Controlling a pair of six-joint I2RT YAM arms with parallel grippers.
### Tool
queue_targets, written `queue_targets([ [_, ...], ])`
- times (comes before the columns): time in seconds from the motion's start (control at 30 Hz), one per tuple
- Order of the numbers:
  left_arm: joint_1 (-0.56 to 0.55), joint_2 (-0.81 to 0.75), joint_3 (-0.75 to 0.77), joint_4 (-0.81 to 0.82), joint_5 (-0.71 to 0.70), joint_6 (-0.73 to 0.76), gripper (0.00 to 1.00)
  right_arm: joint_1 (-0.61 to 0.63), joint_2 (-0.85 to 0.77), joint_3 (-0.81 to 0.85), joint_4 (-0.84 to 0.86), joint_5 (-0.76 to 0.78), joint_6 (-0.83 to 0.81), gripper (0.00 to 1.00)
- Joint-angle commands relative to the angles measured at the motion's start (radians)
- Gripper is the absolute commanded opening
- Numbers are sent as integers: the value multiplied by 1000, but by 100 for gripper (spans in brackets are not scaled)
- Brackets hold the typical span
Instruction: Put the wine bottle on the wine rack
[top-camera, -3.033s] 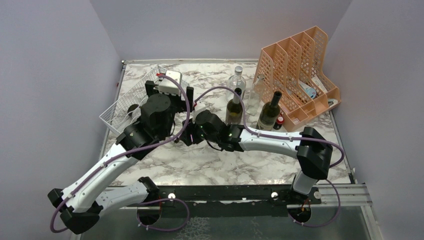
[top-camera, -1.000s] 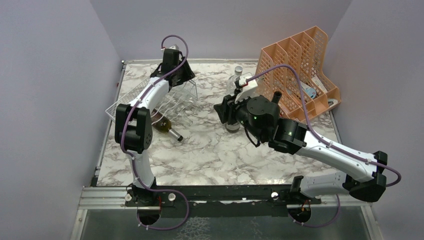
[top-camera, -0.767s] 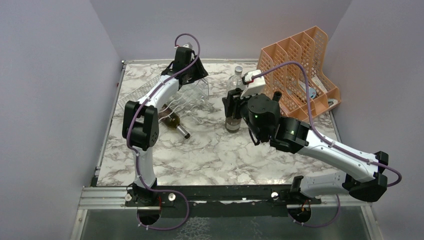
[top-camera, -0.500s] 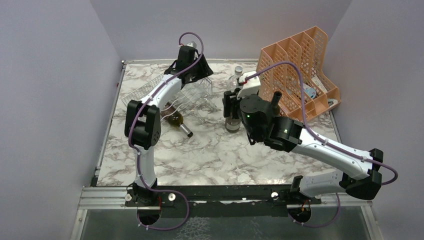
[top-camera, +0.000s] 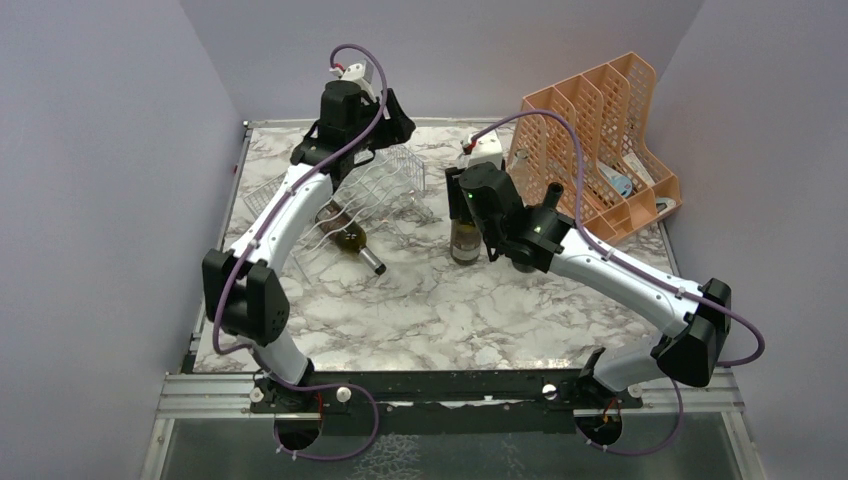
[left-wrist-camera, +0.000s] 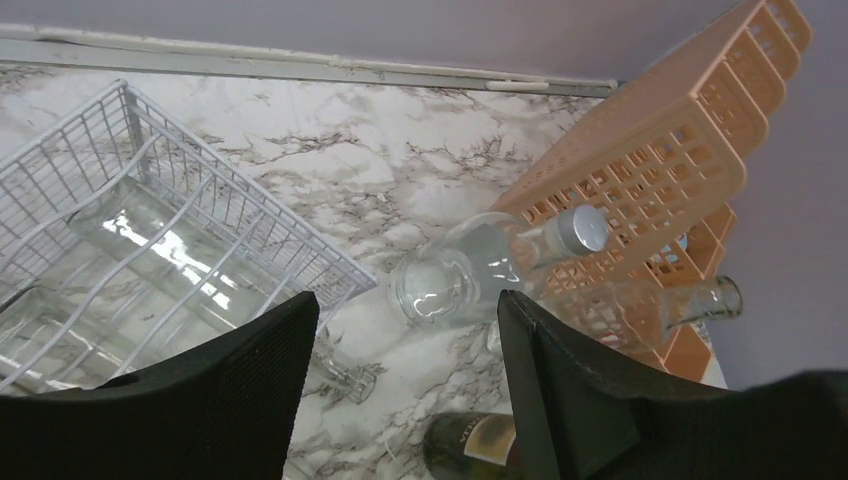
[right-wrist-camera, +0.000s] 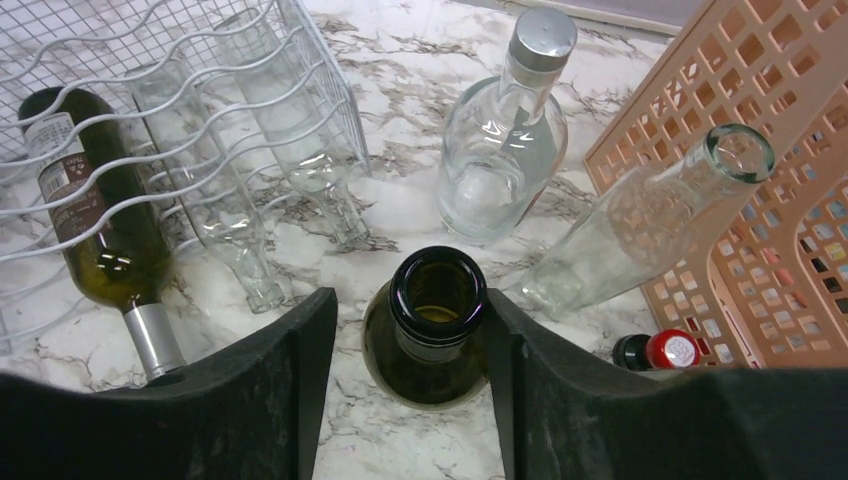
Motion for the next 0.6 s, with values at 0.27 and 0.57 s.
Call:
queue_targets([
  [0.27,-3,-424,-416,104,15,104,77,-59,39,-24,75,-27,-14,51],
  [0.57,-2,-544,-600,194,85,122,81,-74,48,-56,116,-1,-23,49],
])
